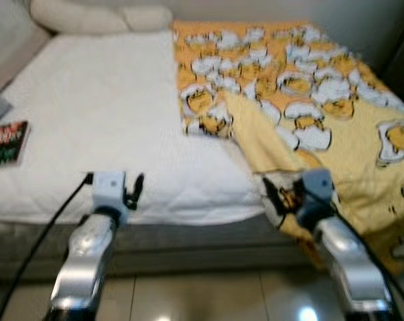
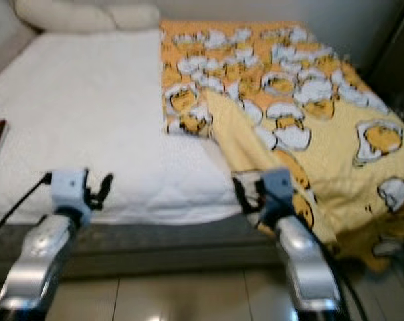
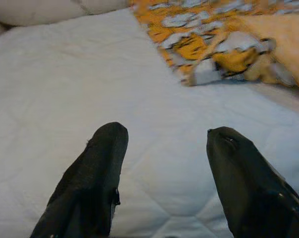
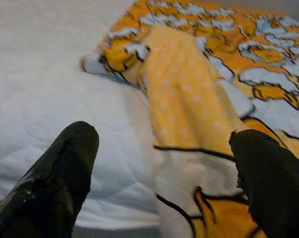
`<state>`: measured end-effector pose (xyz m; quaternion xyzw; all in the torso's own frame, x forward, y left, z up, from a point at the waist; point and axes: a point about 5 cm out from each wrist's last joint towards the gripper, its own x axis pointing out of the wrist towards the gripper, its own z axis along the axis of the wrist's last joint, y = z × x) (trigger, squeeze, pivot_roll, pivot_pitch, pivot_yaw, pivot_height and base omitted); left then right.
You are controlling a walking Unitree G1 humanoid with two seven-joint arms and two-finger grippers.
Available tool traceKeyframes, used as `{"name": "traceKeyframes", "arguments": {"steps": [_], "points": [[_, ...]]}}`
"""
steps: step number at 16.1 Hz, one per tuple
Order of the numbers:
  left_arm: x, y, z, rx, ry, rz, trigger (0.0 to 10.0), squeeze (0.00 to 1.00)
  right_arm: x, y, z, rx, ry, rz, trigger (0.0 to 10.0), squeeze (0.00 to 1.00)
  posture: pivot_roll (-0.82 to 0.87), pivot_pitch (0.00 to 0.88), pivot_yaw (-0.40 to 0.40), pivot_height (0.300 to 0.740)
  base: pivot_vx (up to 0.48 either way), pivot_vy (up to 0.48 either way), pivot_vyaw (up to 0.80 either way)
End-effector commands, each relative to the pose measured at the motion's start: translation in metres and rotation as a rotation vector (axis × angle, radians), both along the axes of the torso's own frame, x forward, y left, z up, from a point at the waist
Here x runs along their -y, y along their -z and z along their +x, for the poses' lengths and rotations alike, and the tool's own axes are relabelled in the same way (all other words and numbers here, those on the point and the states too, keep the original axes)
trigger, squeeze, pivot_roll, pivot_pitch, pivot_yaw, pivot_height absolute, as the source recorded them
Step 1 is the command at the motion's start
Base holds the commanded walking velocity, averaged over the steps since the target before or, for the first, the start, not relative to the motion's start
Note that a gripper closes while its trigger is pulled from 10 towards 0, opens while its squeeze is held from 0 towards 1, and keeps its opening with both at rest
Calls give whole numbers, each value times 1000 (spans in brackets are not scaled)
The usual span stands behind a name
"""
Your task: Clean up the room
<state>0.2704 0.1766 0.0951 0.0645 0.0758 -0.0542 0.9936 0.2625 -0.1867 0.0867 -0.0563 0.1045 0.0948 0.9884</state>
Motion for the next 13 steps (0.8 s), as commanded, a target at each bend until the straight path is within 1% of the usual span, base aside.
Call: {"name": "traceKeyframes", "arguments": {"steps": [1, 7, 8, 13], "points": [[-4, -1, -1, 1, -1, 18, 10000, 0, -4, -4, 3, 15, -16, 6, 10000, 0, -39, 0, 13, 740, 281, 0, 0], [-3, 0, -1, -1, 8, 11, 10000, 0, -4, 0, 2, -13, -10, 16, 10000, 0, -39, 0, 13, 740, 282, 0, 0], [-3, 0, -1, -2, 10, 10, 10000, 0, -4, 1, 2, -15, -9, 17, 10000, 0, -39, 0, 13, 740, 292, 0, -781], [-3, 1, 0, -3, 16, 7, 10000, 0, -4, 1, 2, -9, -19, 11, 10000, 0, -38, 0, 14, 740, 295, 0, 0]]}}
